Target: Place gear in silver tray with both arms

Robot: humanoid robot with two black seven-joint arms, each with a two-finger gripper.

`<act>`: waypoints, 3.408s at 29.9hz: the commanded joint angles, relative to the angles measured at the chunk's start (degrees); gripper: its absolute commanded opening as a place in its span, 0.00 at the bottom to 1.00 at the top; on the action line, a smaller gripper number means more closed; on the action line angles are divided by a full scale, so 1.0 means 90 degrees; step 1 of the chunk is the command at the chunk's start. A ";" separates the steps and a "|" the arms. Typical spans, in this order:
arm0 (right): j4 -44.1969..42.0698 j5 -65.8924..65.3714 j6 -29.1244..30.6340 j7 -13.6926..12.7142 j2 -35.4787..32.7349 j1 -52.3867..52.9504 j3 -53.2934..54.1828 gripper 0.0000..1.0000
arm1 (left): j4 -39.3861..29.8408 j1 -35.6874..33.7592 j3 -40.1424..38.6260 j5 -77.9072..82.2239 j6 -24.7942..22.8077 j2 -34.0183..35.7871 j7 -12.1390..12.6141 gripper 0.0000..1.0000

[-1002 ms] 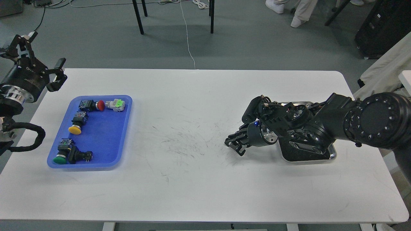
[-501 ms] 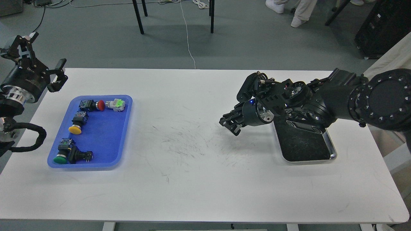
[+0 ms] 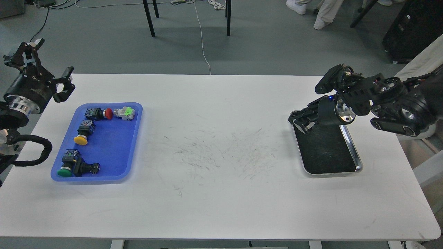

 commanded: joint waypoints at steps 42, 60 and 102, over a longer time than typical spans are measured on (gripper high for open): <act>-0.0065 0.0023 -0.0049 0.0000 -0.1271 -0.1069 0.1843 0.96 | -0.0001 0.0195 0.0052 0.0069 0.0050 -0.0008 0.0000 0.99; -0.0475 0.3752 -0.0332 0.0000 -0.0971 -0.1430 0.6182 0.96 | -0.0069 0.0186 0.0062 0.0069 0.0012 0.0090 0.0000 0.99; -0.1744 0.8051 0.0917 -0.1558 0.0387 -0.2925 0.8878 0.99 | 0.0741 -0.0791 -0.0485 -0.0448 0.0079 -0.0788 0.3991 0.99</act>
